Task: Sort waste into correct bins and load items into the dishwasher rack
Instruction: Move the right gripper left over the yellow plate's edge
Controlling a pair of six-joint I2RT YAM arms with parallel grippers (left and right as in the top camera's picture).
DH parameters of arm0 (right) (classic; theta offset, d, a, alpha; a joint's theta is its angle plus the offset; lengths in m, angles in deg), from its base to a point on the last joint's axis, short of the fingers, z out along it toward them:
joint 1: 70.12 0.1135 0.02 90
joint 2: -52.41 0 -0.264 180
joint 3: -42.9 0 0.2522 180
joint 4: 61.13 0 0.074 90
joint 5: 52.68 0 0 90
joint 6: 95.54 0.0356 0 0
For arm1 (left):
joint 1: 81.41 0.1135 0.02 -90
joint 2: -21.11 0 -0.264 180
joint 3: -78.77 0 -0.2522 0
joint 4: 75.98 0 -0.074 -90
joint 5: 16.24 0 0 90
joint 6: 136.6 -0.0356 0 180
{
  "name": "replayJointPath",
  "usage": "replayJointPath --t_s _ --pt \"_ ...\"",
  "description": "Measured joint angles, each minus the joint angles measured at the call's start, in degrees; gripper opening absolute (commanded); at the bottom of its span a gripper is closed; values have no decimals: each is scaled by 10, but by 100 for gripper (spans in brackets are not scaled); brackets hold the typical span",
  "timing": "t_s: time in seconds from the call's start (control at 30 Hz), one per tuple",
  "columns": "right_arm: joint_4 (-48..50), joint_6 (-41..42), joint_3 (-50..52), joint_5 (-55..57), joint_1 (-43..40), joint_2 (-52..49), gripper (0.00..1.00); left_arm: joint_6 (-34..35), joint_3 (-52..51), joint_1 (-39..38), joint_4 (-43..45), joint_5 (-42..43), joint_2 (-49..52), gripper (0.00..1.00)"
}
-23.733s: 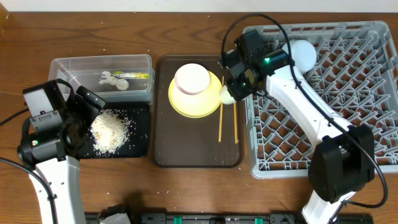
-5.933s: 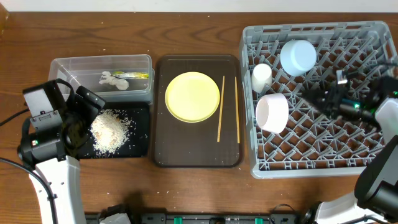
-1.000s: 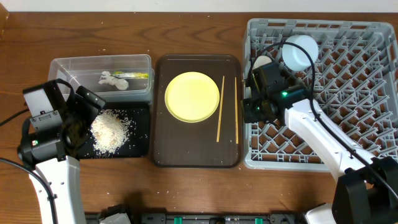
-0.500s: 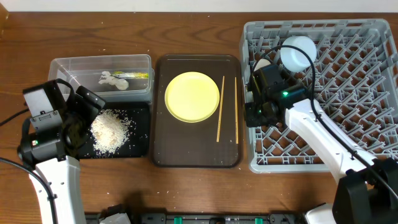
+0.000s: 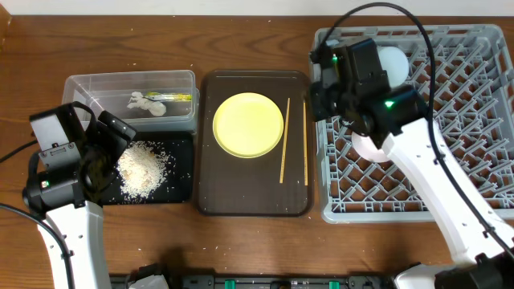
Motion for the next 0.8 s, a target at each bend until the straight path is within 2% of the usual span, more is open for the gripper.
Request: replayJointPath --t_s 0.27,0.53,0.8 --pt "38 -49 0 41 62 -72 39 0 0 0 0 0 0 94" --pt "110 -59 0 82 63 -200 36 0 0 0 0 0 0 94" --pt "183 -74 0 89 63 -281 34 0 0 0 0 0 0 94"
